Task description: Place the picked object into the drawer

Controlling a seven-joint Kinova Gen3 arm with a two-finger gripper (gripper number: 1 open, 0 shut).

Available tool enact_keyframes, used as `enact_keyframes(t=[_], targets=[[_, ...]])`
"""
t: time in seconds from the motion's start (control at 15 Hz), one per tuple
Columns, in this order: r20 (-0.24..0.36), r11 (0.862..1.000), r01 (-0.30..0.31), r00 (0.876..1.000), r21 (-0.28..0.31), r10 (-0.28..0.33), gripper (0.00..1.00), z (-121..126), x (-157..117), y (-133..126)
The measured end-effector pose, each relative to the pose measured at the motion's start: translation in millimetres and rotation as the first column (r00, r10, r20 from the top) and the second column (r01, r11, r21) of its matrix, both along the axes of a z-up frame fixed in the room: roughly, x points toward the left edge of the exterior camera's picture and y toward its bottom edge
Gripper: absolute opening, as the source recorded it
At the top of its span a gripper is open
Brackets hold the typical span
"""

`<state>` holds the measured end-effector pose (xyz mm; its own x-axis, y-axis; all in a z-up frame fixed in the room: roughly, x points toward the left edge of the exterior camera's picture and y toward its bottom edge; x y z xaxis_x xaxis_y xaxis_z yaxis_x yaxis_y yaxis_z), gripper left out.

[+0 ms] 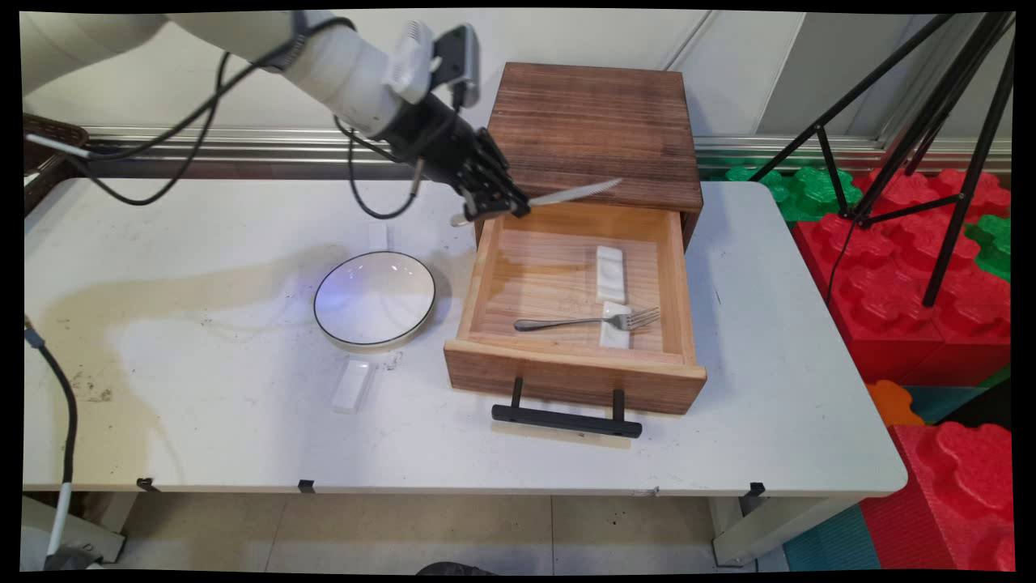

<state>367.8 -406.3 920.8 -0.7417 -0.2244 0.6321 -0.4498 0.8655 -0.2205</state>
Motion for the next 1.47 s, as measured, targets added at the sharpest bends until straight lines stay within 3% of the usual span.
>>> enact_keyframes(t=[0.73,1.47], targets=[[0.018,0.999,0.036,0.999,0.031,-0.037,0.0,-40,-50,-32],[0.058,0.998,0.051,0.997,0.039,-0.054,0.0,-82,-55,-50]])
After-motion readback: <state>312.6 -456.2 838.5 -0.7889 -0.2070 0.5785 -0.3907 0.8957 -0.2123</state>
